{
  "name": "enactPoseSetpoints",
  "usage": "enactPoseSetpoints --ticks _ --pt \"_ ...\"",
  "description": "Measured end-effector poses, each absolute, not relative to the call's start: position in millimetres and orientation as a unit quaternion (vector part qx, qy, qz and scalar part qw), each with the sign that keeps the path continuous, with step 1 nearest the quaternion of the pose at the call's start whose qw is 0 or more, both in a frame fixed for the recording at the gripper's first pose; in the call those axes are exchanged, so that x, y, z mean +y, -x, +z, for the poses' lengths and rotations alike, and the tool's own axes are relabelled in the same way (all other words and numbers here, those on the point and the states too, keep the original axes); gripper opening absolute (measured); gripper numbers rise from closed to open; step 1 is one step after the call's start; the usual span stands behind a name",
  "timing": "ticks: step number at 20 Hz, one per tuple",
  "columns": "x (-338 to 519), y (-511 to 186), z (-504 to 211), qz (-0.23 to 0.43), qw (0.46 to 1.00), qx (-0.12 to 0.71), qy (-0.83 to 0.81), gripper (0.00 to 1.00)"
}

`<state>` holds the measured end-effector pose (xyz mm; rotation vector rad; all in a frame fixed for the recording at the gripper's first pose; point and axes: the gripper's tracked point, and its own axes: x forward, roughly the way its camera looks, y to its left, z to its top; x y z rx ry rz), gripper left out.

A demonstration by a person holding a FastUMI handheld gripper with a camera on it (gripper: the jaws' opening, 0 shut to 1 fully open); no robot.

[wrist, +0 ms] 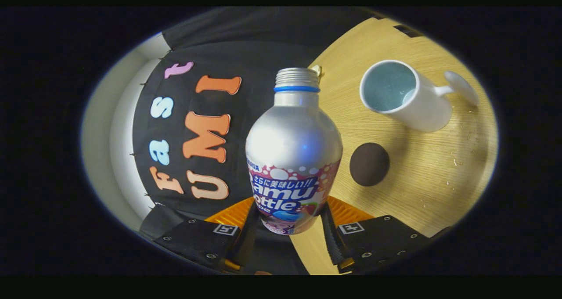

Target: Take the bottle from table, then pour the juice into the cup, finally place the bottle on the coaster

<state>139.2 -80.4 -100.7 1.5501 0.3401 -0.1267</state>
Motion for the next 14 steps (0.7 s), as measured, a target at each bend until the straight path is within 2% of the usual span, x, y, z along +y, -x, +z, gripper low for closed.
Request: enactPoseSetpoints --ticks 4,14 --pt "-86.4 -133.4 -101.9 -0.064 0.689 0.154 -0.705 0.68" --pt "-81.7 -132.2 -100.5 -0.076 0.617 0.173 -0.764 0.68"
